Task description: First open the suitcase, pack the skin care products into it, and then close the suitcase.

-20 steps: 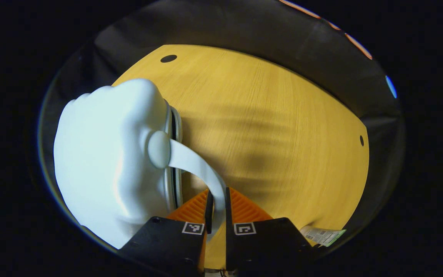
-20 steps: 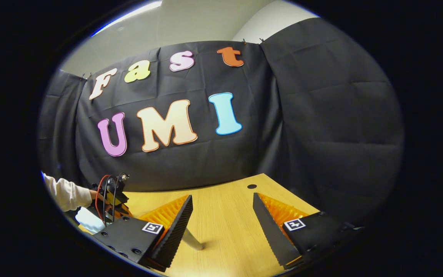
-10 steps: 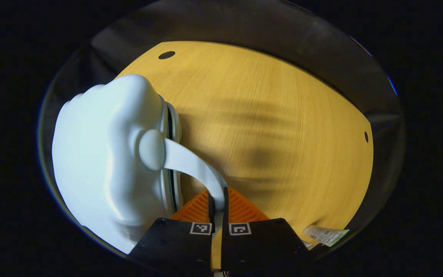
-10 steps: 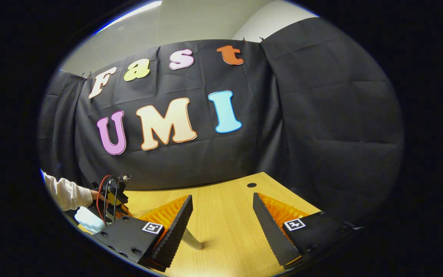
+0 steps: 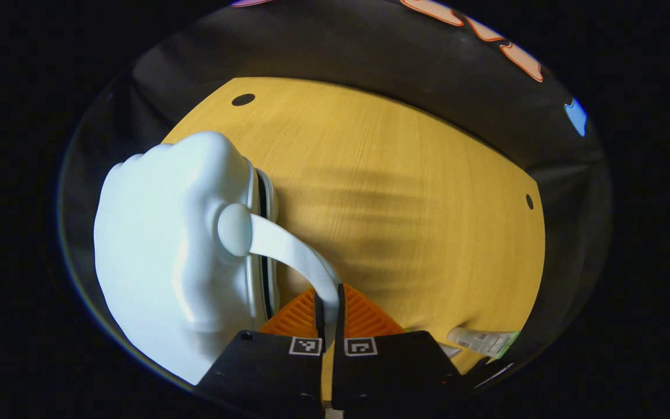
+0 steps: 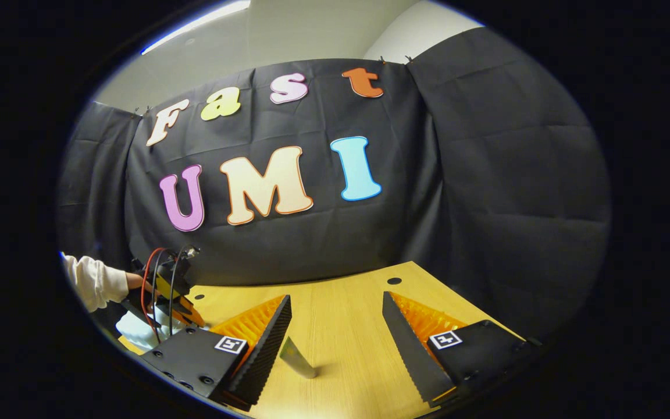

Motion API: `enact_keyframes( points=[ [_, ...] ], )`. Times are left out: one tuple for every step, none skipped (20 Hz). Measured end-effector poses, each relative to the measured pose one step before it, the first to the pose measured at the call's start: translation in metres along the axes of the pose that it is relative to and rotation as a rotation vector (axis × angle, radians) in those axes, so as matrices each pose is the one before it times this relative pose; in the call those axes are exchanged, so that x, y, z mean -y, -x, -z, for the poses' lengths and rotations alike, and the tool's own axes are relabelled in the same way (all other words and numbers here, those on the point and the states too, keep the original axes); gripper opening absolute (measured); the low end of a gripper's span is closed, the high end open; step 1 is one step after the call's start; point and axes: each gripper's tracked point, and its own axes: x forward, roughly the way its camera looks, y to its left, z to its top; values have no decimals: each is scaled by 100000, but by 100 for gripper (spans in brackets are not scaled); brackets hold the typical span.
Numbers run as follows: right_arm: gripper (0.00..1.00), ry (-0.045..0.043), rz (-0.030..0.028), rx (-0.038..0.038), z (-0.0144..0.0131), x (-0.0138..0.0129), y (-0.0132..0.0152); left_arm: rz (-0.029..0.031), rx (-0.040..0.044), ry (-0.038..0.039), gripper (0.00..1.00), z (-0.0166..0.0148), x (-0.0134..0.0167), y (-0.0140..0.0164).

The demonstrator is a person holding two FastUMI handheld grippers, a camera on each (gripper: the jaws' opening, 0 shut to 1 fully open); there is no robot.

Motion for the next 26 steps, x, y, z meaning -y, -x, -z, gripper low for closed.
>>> enact_keyframes(
  points=[
    [98,215,-738,-16,-23,-339,67,746,2025,-1104,0,-403,-43,806],
    [98,111,-758,-91,26,-270,-38,555,1559,-952,0,-183,-1,847],
    [98,-31,-855,-114,126,-248,0,1004,1179,-202,0,-1,277,585],
    [98,-6,-764,-50,-32,-246,-31,1198,998,204,0,-92,48,525],
    [98,84,-770,-31,65,-220,-125,1174,1098,709,0,-228,-186,664],
    [98,144,-674,-53,-74,-252,-61,1150,1279,729,0,-247,54,705],
    [98,51,-814,-126,150,-280,-3,1176,1727,692,0,-339,88,761],
    [98,-46,-780,-79,3,-286,-93,943,2159,222,0,-460,-127,836],
    [98,38,-857,-102,95,-327,60,415,2446,-199,0,-400,-47,863],
    [98,152,-779,-295,83,-291,-85,103,2499,-222,0,-568,-224,783],
    [98,195,-915,-324,157,-343,-95,258,1963,-164,0,-181,-177,534],
    [98,215,-1028,-314,36,-380,-133,347,1524,438,0,-266,-487,426],
    [98,275,-941,-272,77,-336,-149,273,1675,1326,0,-459,-533,411],
    [98,290,-740,-86,-22,-384,-188,475,1472,1231,0,-482,-455,786],
    [98,118,-720,-54,-5,-386,-92,-229,1257,1311,0,-411,-608,543],
    [98,-33,-630,-67,-90,-375,-128,-641,1451,771,0,-364,-498,481],
    [98,-191,-613,4,31,-337,-150,-995,1527,130,0,-330,-645,283],
    [98,-138,-590,-22,-97,-391,-162,-1210,1357,190,0,-422,-831,368],
    [98,65,-388,53,31,-450,-113,-1468,1311,539,0,-401,-942,349],
    [98,349,-276,105,-52,-359,-97,-1458,1007,869,0,-378,-927,389],
    [98,474,-18,175,-23,-265,-23,-897,1148,422,0,-329,-679,246],
    [98,350,79,191,-88,-305,-91,-925,871,308,0,-322,-752,280],
    [98,86,8,97,46,-346,-107,-950,532,14,0,-102,-650,71],
    [98,-173,86,48,-55,-378,-35,-554,206,-450,0,-79,-801,274],
    [98,-267,1,-33,86,-357,-19,-730,126,-412,0,-134,-668,122],
    [98,-165,241,99,-76,-320,-54,-841,19,-802,0,-96,-716,1]
  ],
)
